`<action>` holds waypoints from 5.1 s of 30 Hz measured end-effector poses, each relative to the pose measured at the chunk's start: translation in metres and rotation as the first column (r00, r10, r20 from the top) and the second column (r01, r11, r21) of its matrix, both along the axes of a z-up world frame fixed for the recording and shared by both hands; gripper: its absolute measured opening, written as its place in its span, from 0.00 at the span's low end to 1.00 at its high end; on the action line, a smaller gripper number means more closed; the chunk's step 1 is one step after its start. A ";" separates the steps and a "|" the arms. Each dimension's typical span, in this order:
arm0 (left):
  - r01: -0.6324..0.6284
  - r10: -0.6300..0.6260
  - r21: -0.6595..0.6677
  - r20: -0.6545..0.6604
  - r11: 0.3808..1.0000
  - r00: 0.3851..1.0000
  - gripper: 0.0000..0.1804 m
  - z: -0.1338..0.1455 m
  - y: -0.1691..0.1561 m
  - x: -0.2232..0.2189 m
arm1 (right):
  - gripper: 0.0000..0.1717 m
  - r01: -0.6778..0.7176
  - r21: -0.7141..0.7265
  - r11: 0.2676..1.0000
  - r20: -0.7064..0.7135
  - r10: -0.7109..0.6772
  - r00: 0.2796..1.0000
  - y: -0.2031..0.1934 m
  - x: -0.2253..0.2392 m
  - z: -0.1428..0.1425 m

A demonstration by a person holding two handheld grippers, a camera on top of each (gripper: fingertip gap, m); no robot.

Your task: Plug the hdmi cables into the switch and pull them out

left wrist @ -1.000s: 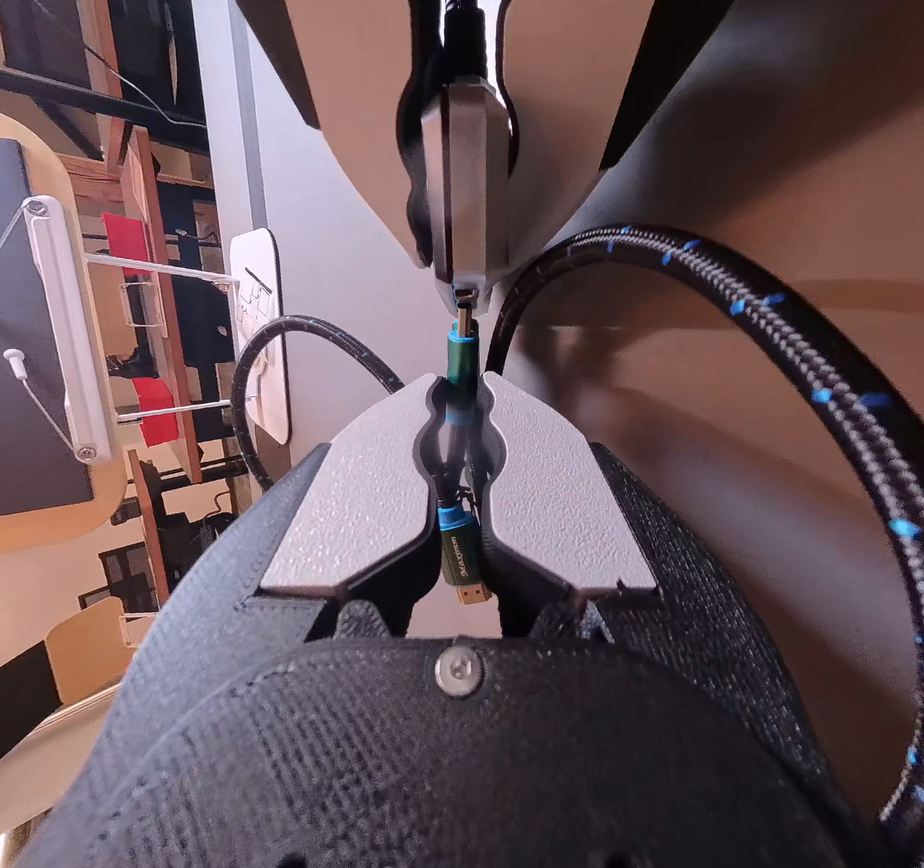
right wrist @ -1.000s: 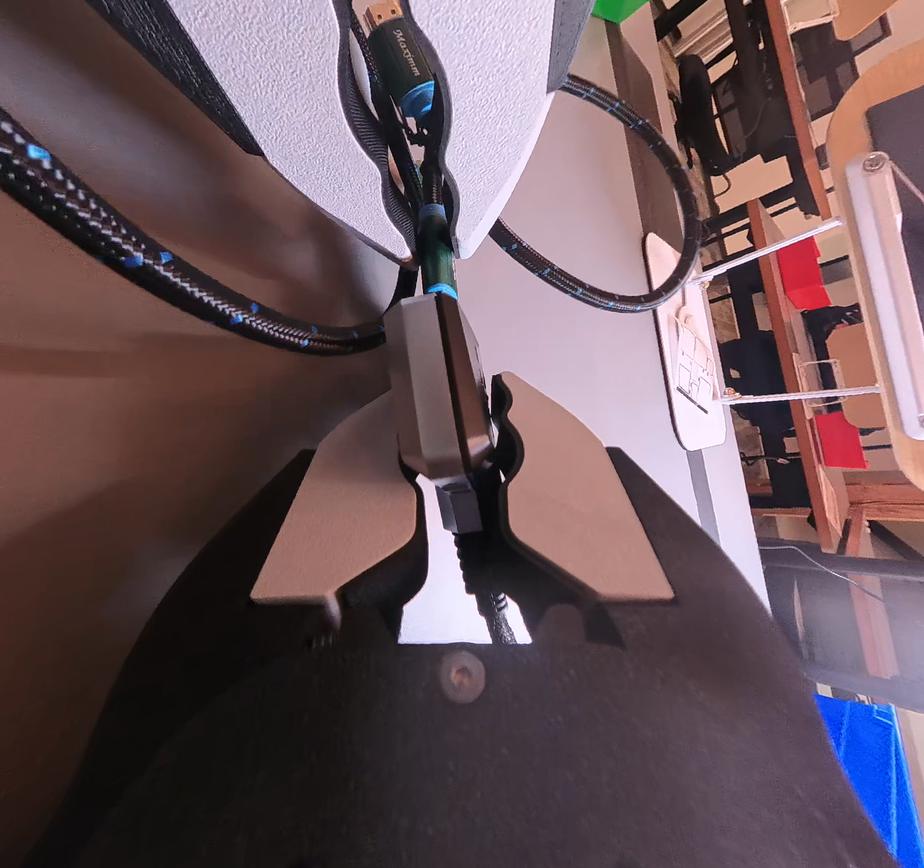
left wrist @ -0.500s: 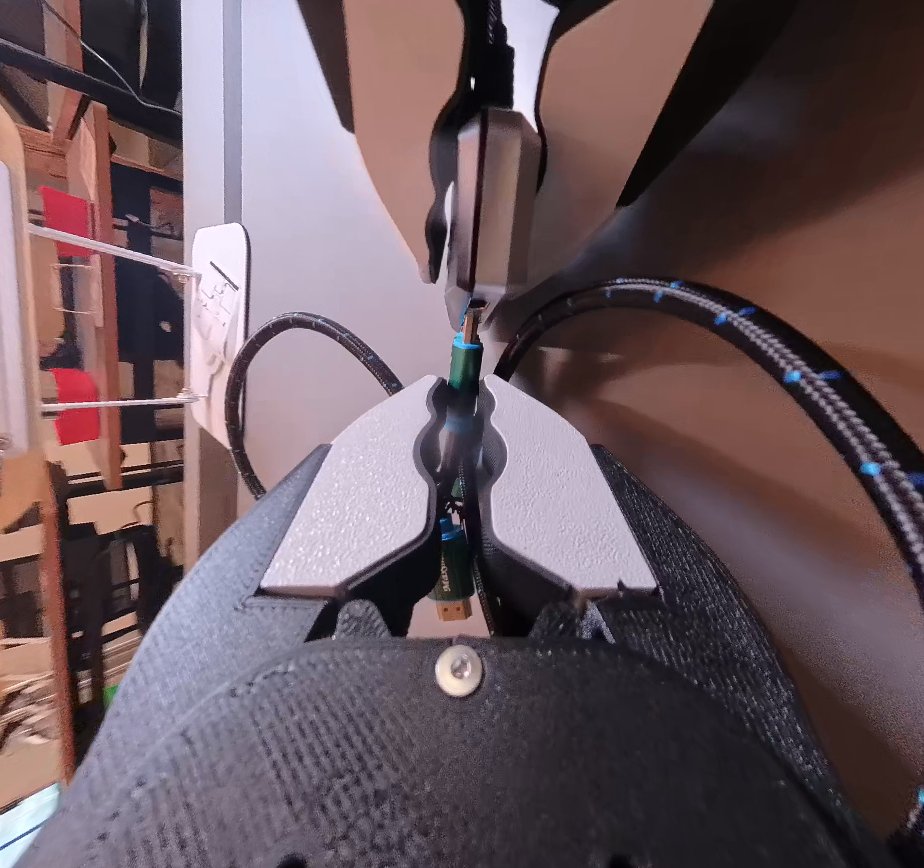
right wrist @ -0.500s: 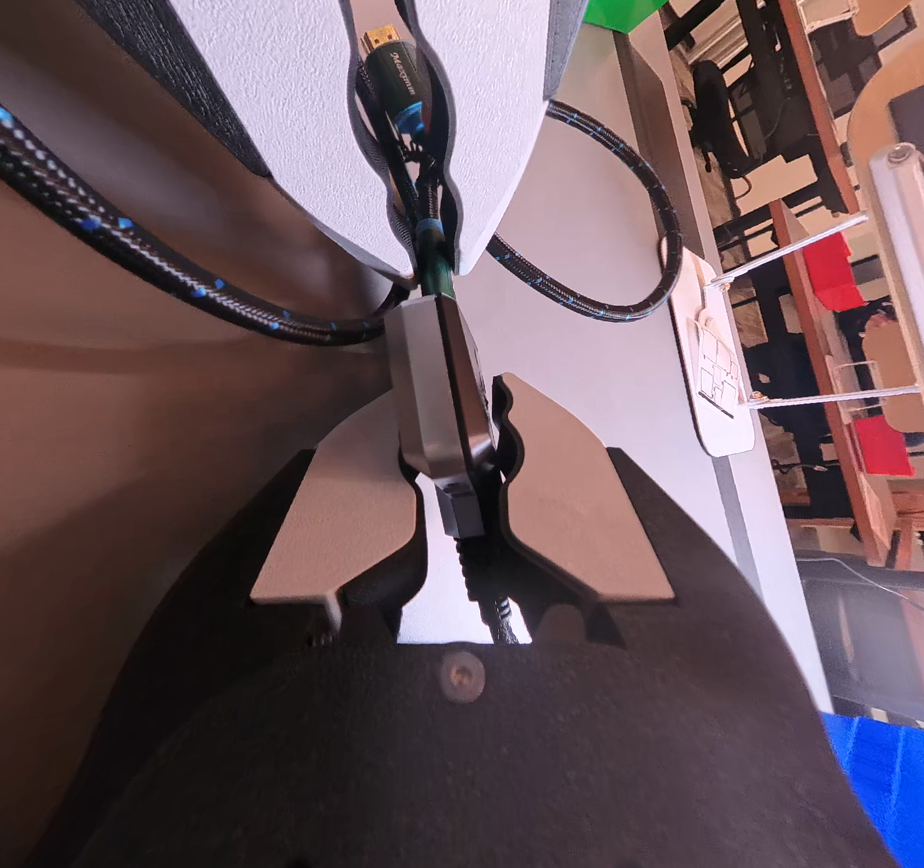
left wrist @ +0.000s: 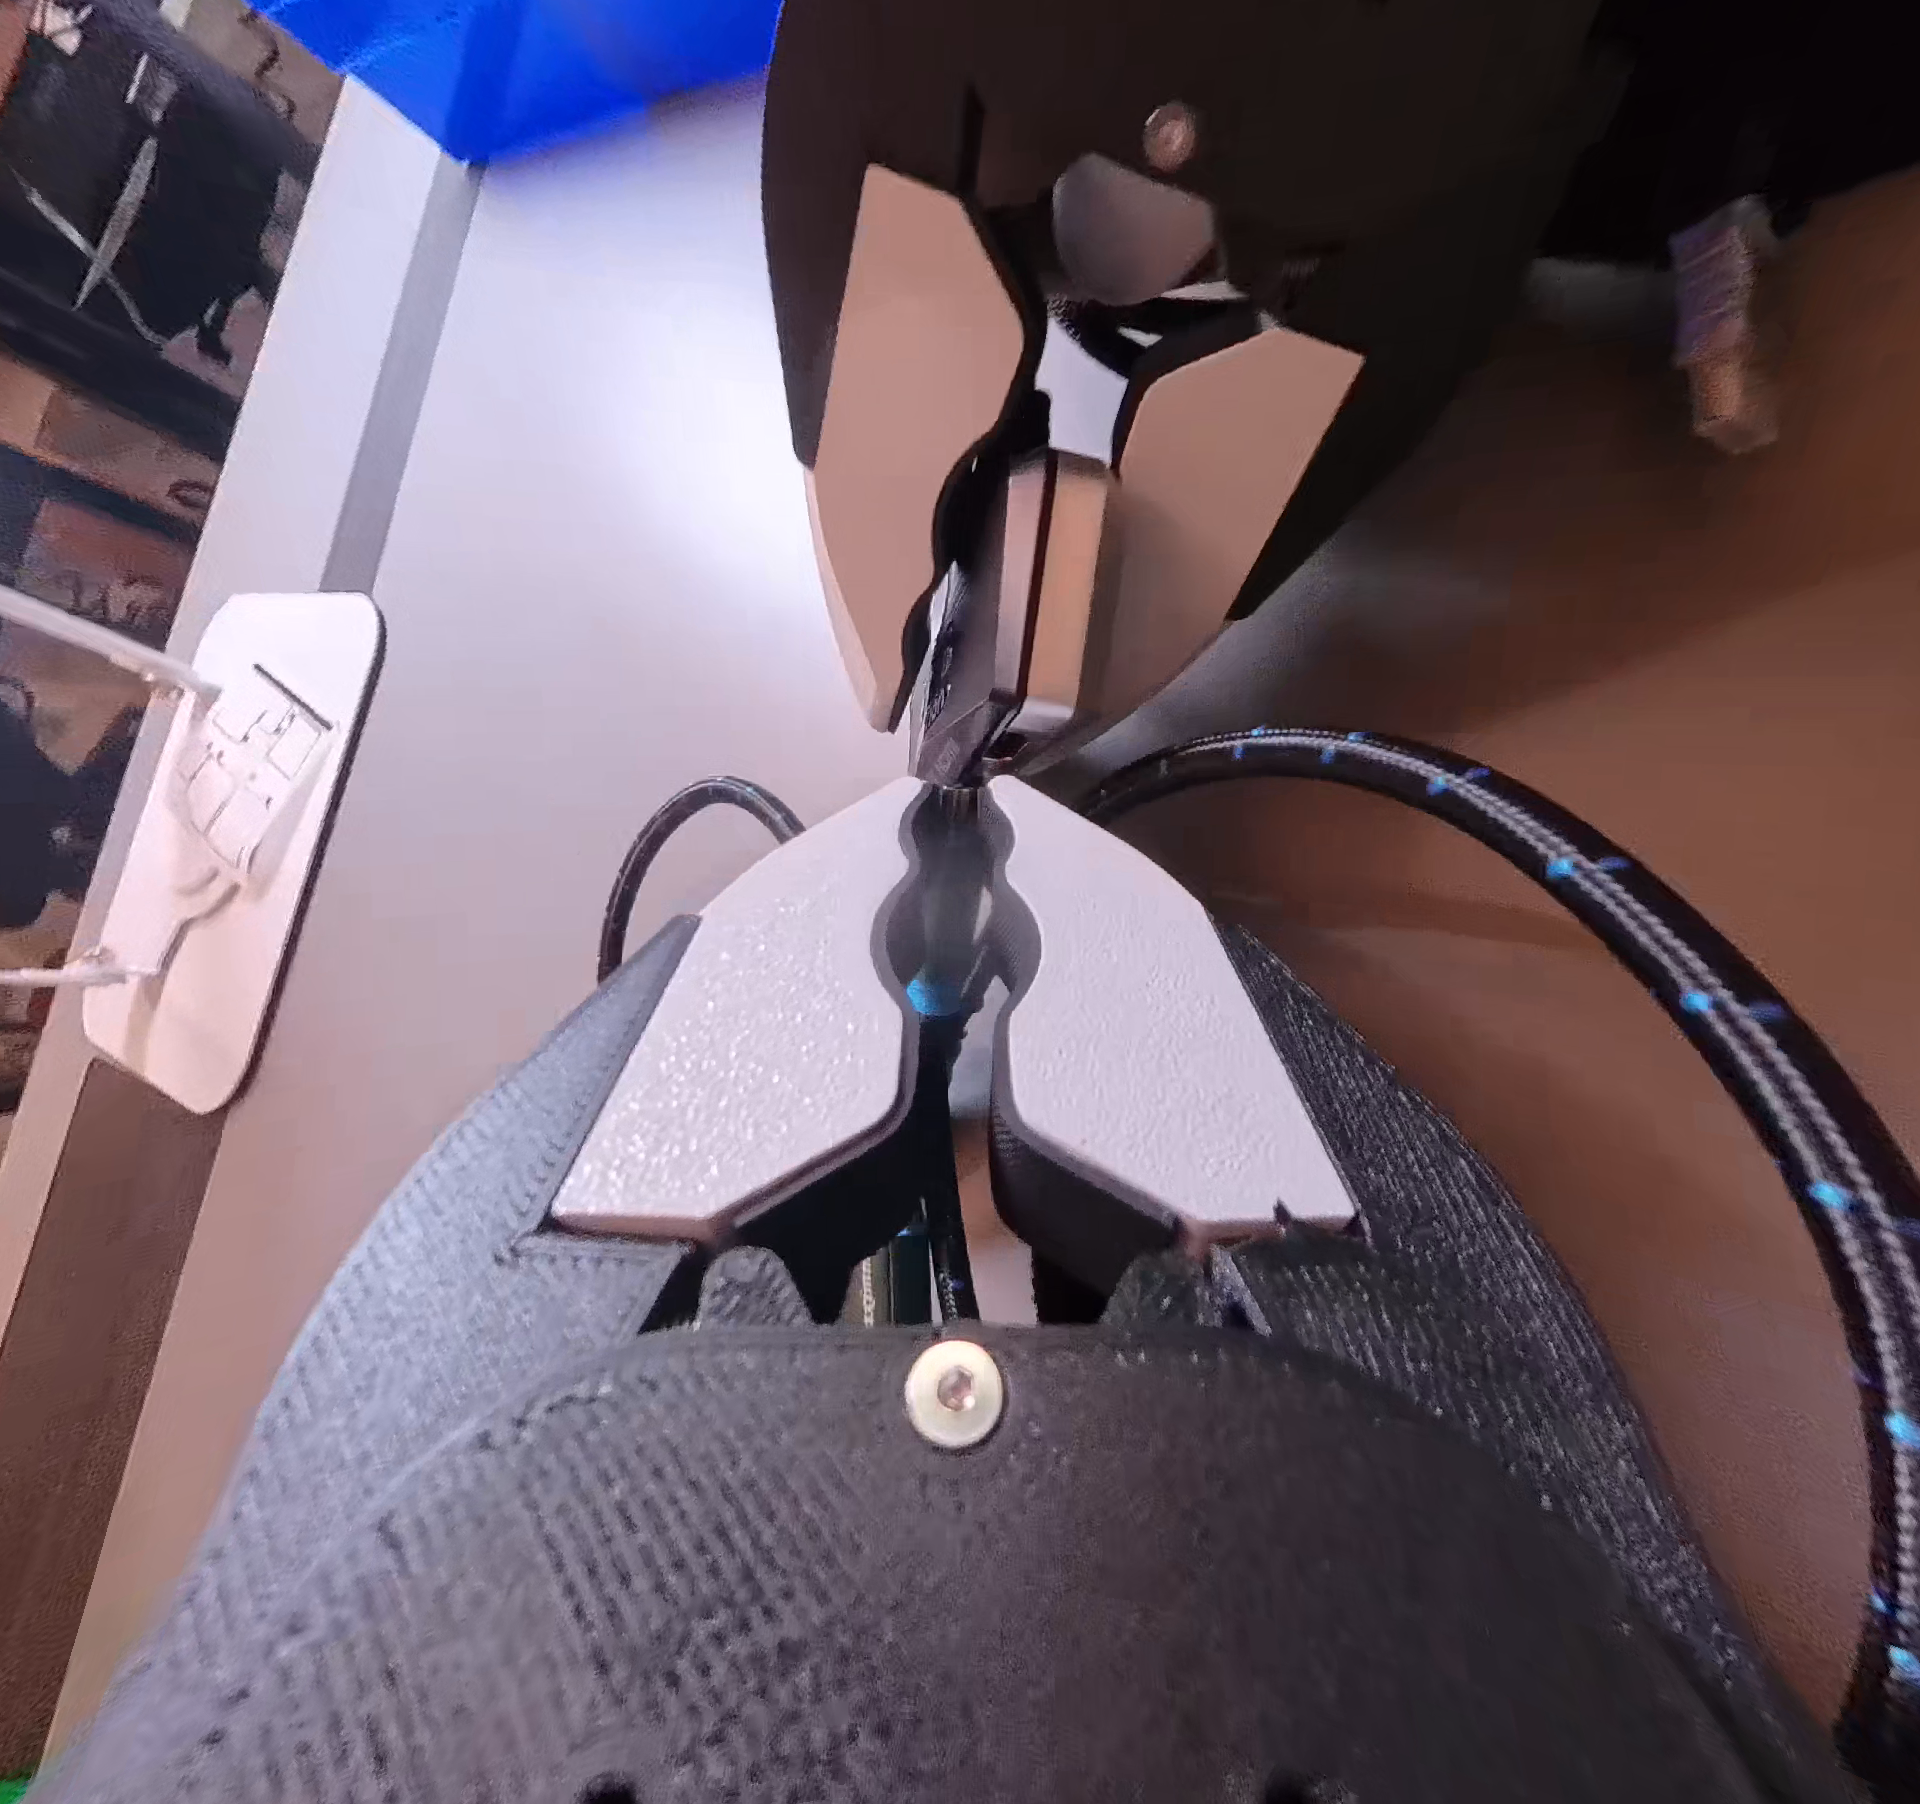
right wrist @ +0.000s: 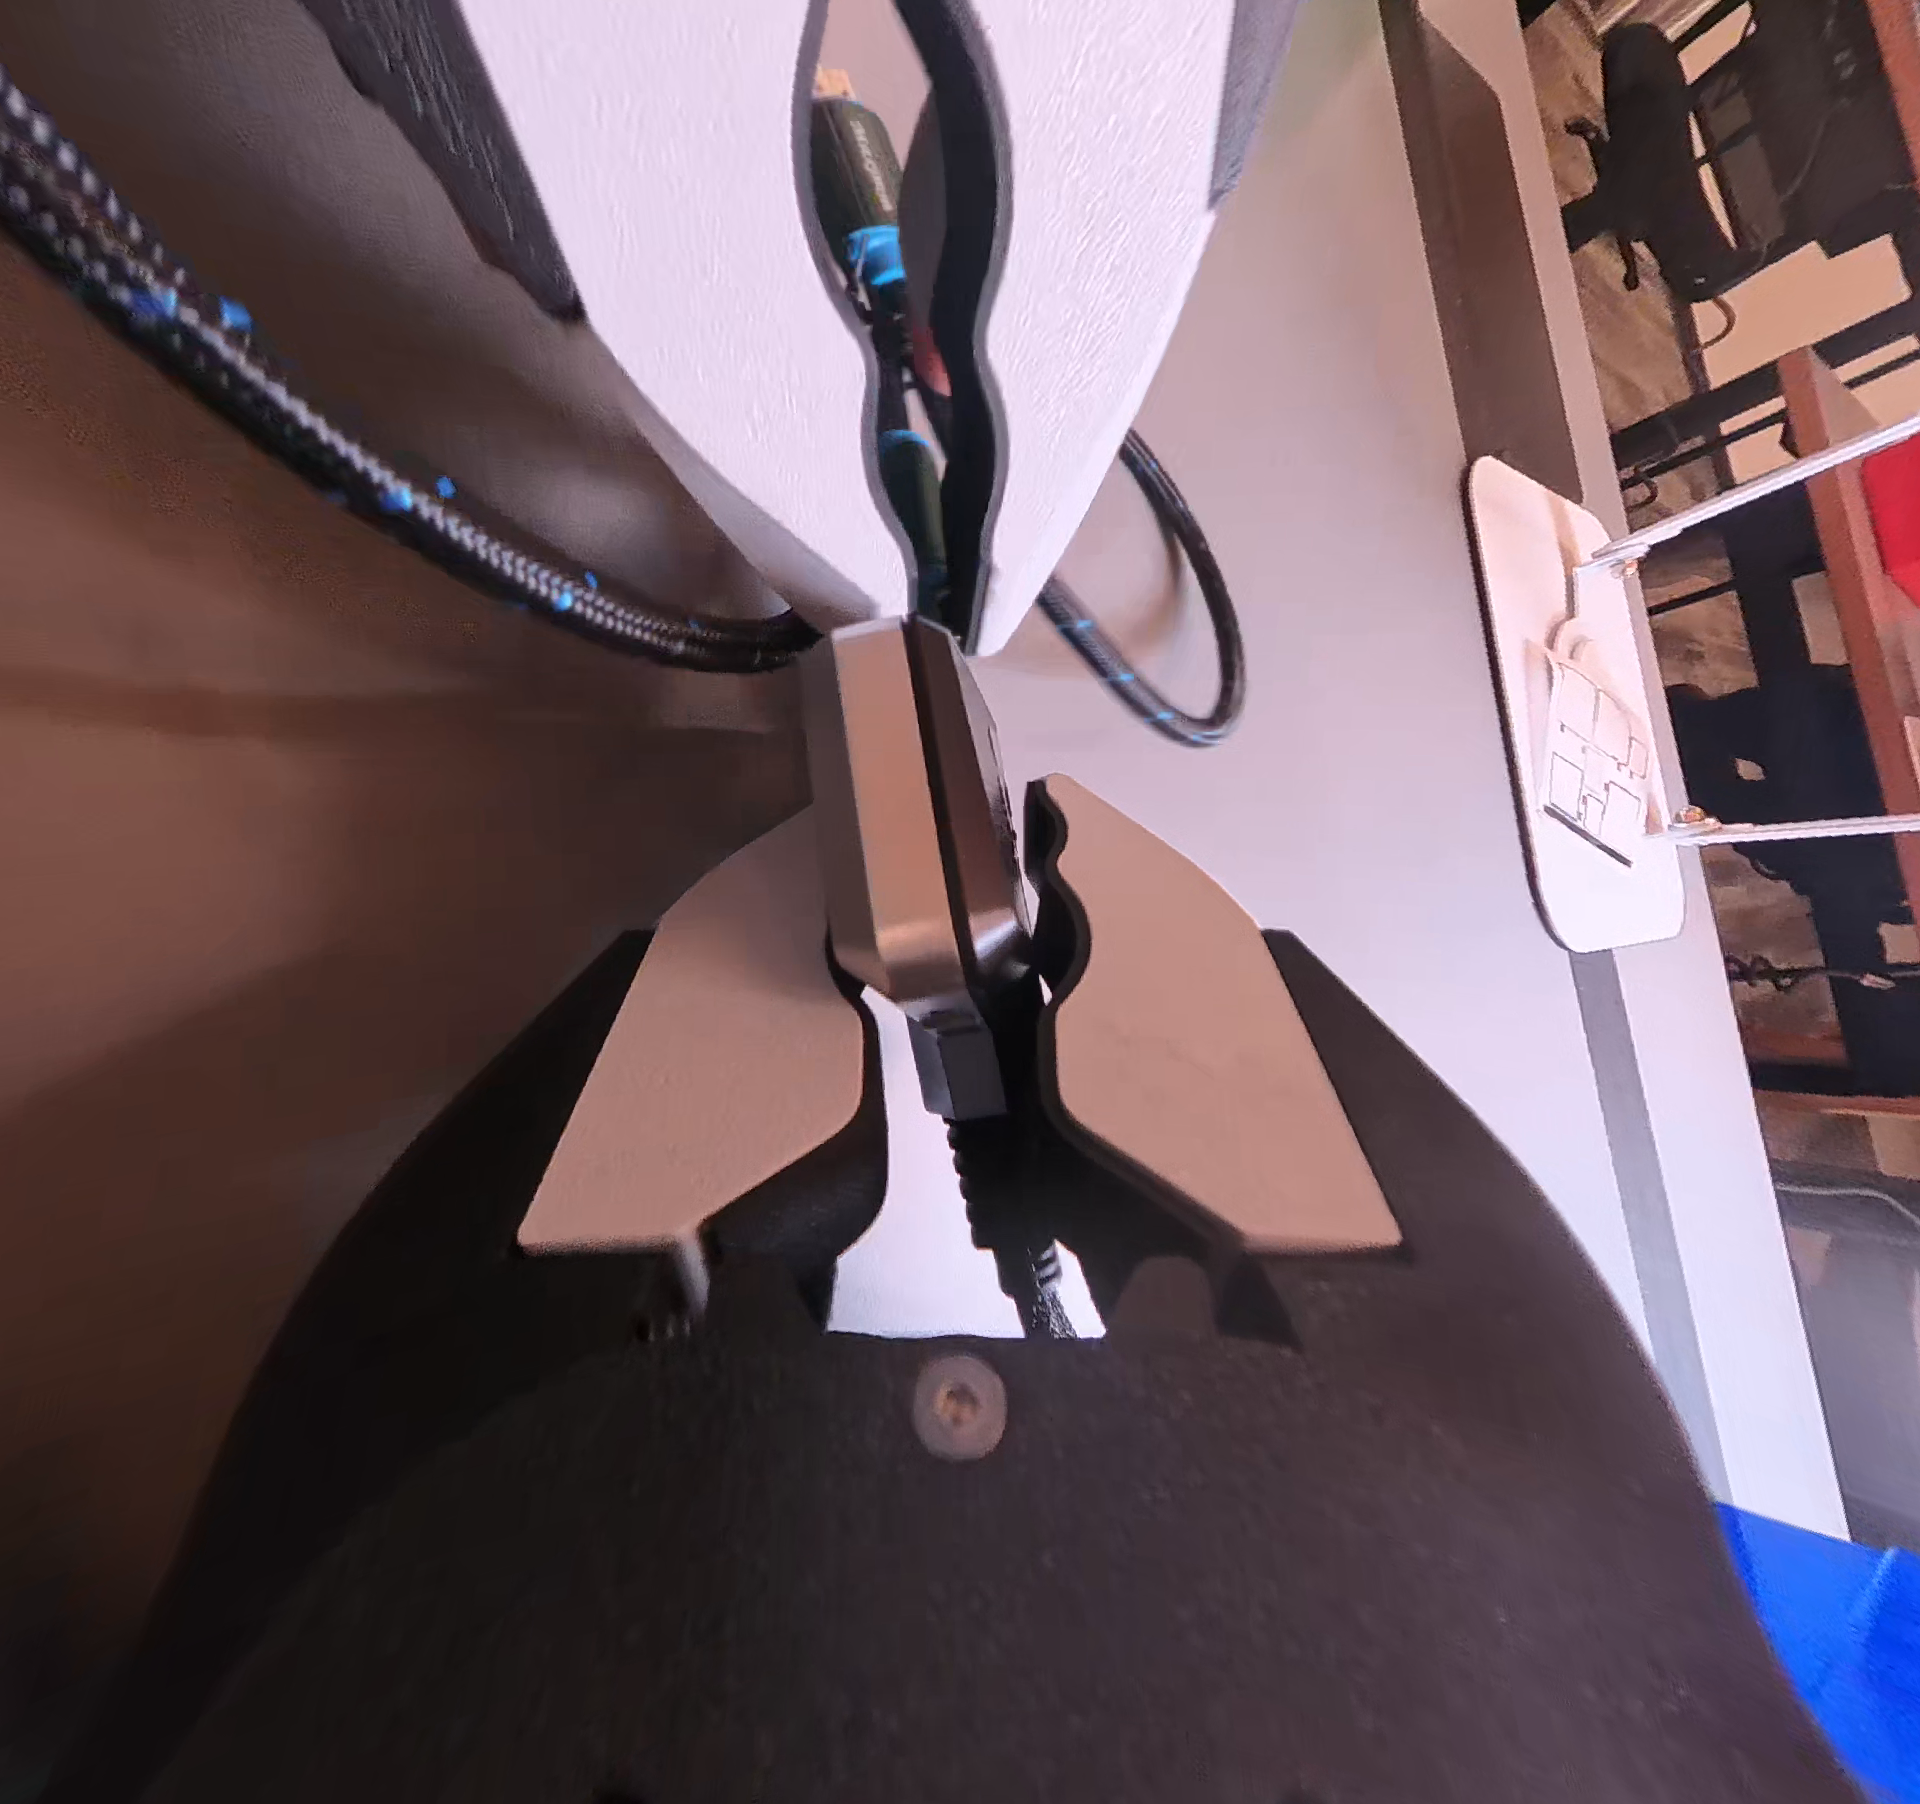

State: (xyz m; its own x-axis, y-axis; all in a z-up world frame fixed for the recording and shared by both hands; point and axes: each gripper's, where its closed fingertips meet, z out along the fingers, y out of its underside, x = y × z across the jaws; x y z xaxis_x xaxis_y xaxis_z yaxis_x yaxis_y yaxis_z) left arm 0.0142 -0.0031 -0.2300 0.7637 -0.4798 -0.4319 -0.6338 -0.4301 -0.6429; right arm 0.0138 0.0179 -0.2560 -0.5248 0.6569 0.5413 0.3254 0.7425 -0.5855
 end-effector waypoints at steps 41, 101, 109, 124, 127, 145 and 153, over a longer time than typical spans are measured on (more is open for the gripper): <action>0.037 -0.065 -0.382 -0.061 0.924 0.996 0.07 -0.022 -0.013 -0.022 | 0.14 -0.063 -0.145 0.987 0.139 0.084 0.987 -0.004 0.009 0.011; 0.073 -0.012 -0.161 0.354 0.984 0.935 0.09 0.024 -0.007 -0.069 | 0.14 0.003 -0.475 0.880 0.295 0.156 0.943 -0.020 0.003 0.012; 0.004 0.031 -0.112 0.303 0.994 0.953 0.09 -0.005 -0.035 -0.101 | 0.14 -0.146 -0.197 0.969 0.093 0.167 0.982 0.000 0.022 0.021; 0.250 -0.236 -0.067 0.170 0.966 0.957 0.07 -0.007 -0.033 -0.046 | 0.14 0.049 -0.328 0.944 -0.120 -0.093 0.988 0.082 0.038 0.054; 0.262 -0.251 -0.115 0.106 0.958 0.962 0.08 -0.016 -0.021 -0.027 | 0.14 0.086 -0.330 0.940 -0.125 -0.134 0.983 0.089 0.037 0.052; 0.269 -0.247 -0.394 0.107 0.879 0.963 0.05 -0.037 -0.059 -0.057 | 0.14 0.086 -0.371 0.925 -0.114 -0.137 0.984 0.086 0.041 0.053; 0.163 -0.124 -0.354 0.129 0.921 0.984 0.11 -0.020 -0.100 -0.084 | 0.14 0.086 -0.378 0.922 -0.114 -0.138 0.984 0.085 0.041 0.053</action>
